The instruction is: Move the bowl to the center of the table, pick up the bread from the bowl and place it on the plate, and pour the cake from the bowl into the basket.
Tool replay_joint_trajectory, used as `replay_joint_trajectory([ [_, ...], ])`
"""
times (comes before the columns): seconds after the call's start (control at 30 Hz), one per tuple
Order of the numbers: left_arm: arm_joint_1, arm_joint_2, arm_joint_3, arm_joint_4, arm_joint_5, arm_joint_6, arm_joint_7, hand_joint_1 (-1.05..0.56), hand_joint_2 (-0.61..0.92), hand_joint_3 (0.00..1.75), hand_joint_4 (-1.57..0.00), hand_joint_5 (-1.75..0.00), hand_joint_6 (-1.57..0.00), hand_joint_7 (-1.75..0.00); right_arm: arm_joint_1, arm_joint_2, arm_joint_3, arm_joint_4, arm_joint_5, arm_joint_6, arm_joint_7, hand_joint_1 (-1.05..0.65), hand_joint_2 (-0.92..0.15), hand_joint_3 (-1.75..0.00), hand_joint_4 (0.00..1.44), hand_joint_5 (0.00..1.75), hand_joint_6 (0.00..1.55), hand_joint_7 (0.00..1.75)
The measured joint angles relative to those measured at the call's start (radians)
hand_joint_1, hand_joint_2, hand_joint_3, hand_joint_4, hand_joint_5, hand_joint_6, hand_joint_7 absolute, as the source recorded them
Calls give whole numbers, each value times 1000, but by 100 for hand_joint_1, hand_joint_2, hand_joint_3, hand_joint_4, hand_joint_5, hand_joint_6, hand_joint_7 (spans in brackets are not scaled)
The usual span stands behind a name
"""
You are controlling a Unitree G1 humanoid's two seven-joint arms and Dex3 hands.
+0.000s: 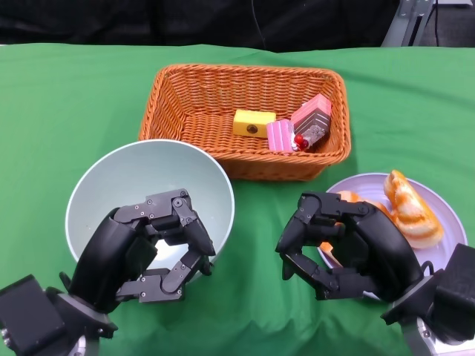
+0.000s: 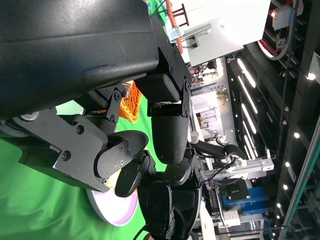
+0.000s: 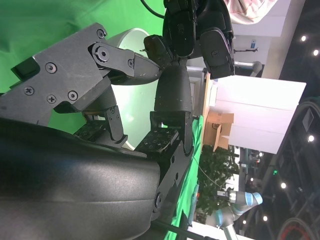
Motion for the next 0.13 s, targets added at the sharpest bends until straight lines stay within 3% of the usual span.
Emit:
replay_joint_trajectory([
  [0.13,0,-5,0,1,0,0,-7,-2,60,104,-75,-162,-74,-140,0,-1,1,4,0,0,-1,-25,-55,-87,77,150,74,122],
])
